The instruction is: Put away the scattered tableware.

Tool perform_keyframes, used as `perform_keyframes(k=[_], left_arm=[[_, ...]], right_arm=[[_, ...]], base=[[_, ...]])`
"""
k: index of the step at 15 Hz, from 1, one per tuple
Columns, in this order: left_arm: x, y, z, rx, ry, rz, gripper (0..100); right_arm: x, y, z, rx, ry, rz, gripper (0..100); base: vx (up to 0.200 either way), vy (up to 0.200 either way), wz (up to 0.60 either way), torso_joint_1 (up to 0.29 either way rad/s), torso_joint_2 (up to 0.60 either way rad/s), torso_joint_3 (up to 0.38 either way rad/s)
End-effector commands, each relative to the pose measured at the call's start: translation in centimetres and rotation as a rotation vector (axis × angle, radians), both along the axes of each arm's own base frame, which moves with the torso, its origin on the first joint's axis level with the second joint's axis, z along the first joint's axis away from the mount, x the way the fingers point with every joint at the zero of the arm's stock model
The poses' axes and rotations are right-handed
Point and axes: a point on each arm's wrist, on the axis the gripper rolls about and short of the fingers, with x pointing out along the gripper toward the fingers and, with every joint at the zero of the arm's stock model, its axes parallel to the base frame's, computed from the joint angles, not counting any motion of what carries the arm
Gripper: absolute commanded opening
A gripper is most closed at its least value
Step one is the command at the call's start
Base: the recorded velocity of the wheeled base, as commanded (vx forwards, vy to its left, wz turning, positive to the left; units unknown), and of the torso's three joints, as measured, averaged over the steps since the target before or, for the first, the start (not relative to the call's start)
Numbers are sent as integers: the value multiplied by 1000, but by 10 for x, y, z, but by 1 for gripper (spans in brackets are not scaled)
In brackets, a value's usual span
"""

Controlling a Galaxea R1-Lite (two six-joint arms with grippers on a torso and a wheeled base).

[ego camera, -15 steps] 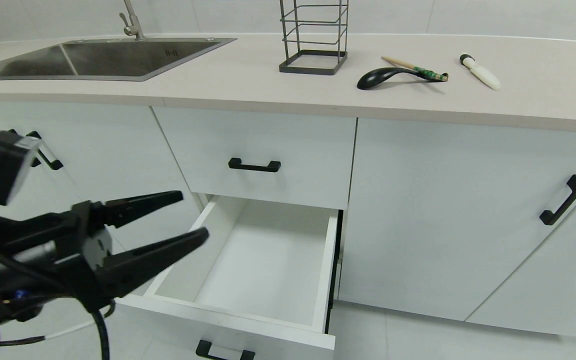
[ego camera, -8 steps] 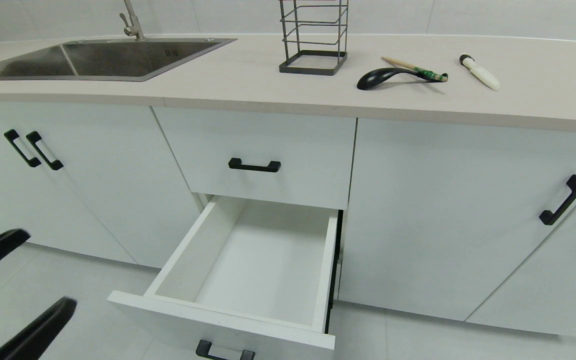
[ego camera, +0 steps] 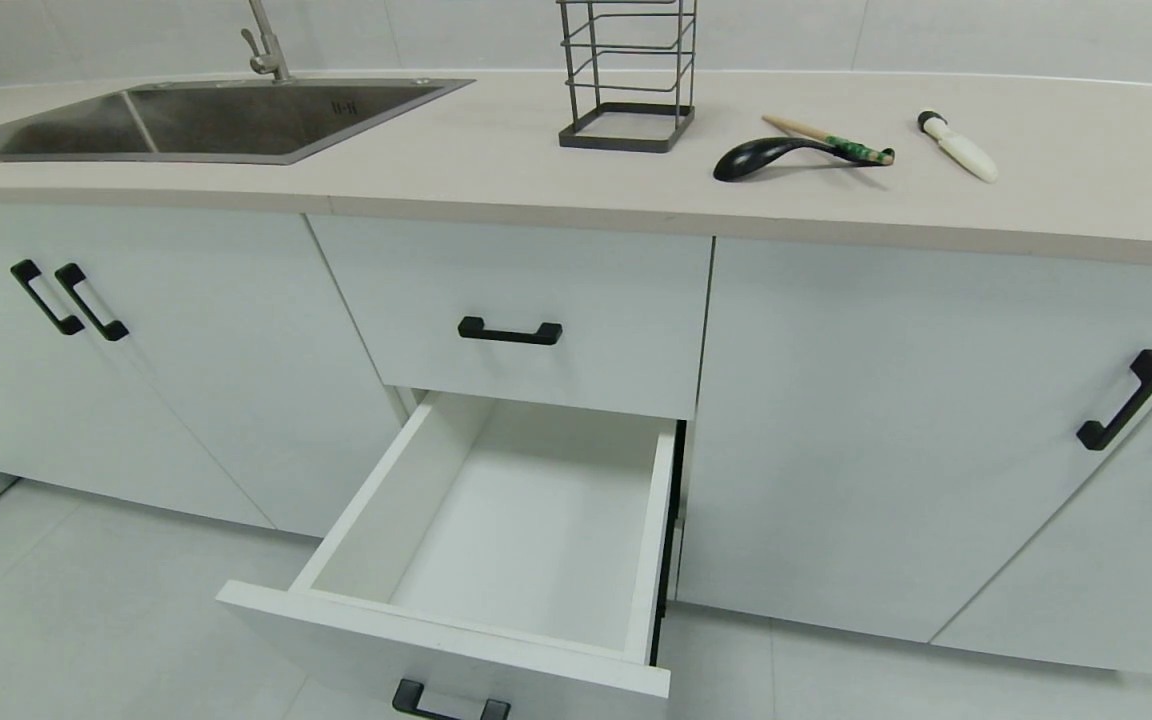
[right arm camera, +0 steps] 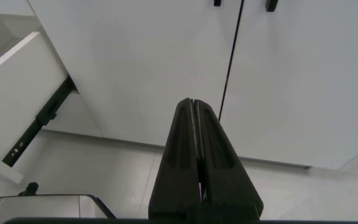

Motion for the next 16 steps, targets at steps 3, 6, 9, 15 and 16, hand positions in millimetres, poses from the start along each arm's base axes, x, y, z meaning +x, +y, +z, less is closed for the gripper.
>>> perform_keyframes(k=[3, 6, 9, 15, 16], left_arm=[[7, 12, -41, -13, 132, 551, 100], [7, 15, -46, -56, 178, 712, 100], [7, 15, -46, -41, 175, 698, 100], [7, 15, -46, -82, 186, 697, 100], [7, 15, -46, -82, 186, 695, 100]], right_arm=[[0, 0, 0, 3, 0, -2, 0], [0, 0, 0, 0, 1, 0, 0], [0, 0, 0, -1, 1, 0, 0], [0, 0, 0, -1, 2, 0, 0], [0, 0, 0, -1, 2, 0, 0]], base=[[0, 0, 0, 0, 0, 0], [0, 0, 0, 0, 0, 0], [0, 0, 0, 0, 0, 0], [0, -100, 0, 0, 1, 3], [0, 0, 0, 0, 0, 0]])
